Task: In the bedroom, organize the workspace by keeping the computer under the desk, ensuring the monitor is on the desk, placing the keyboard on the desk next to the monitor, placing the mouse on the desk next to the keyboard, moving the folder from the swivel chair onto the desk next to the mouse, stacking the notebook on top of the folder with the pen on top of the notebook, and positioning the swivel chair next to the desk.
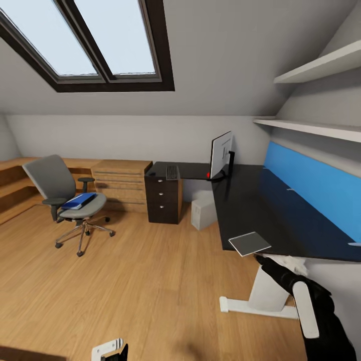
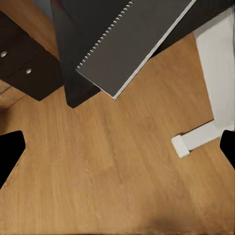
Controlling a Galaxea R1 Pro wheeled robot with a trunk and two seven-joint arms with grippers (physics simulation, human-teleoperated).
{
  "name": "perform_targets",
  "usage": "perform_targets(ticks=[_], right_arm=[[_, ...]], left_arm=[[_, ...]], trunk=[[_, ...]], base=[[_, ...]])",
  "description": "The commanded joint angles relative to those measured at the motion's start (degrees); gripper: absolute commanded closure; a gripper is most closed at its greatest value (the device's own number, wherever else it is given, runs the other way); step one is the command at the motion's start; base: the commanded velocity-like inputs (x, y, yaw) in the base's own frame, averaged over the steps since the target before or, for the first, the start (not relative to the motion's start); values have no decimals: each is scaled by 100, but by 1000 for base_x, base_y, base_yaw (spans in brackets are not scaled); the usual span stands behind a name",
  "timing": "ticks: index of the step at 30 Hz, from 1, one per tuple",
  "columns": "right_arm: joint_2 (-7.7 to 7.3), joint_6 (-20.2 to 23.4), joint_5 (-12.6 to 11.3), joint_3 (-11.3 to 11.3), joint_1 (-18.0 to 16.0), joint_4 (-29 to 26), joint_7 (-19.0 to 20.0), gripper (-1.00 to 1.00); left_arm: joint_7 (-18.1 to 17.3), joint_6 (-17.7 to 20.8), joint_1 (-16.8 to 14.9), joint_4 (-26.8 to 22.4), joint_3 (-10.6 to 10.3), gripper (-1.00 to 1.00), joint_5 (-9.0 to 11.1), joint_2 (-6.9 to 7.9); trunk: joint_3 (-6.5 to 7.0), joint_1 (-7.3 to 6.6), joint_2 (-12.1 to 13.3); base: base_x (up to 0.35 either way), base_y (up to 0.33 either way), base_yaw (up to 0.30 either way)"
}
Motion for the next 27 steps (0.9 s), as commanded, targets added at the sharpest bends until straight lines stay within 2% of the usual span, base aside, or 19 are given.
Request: perform_targets(ticks=[1, 4, 8, 16, 19, 23, 27], right_arm=[[0, 63, -187, -114, -5, 22, -50, -100], [-9, 157, -530, -376, -5, 112, -46, -100], [-15, 221, -900, -556, -5, 184, -47, -100], [12, 211, -1247, -685, -5, 216, -40, -100], [10, 206, -1599, -718, -5, 226, -46, -100], [-14, 205, -1936, -739, -5, 240, -59, -100], [-9, 164, -2055, -781, -5, 304, -53, -100]], left_arm=[[48, 7, -2, -18, -25, -100, 50, 6], [49, 7, -2, -29, -23, -100, 51, 2], [53, 10, -1, -33, -20, -100, 47, -1], [68, 21, 0, -29, -16, -100, 49, -9], [177, 34, -1, -28, -23, -100, 51, -10], [268, 43, 0, -31, -31, -100, 53, -13], [294, 56, 1, -32, -27, -100, 56, -11]], trunk=[[-24, 23, -45], [-78, 89, -166], [-149, 177, -326], [-293, 353, -647], [-347, 419, -767], [-419, 506, -928], [-490, 594, -1088]], base=[[-4, 1, 0], [-3, 0, 0], [-1, 0, 0], [0, 0, 0], [0, 0, 0], [0, 0, 0], [0, 0, 0]])
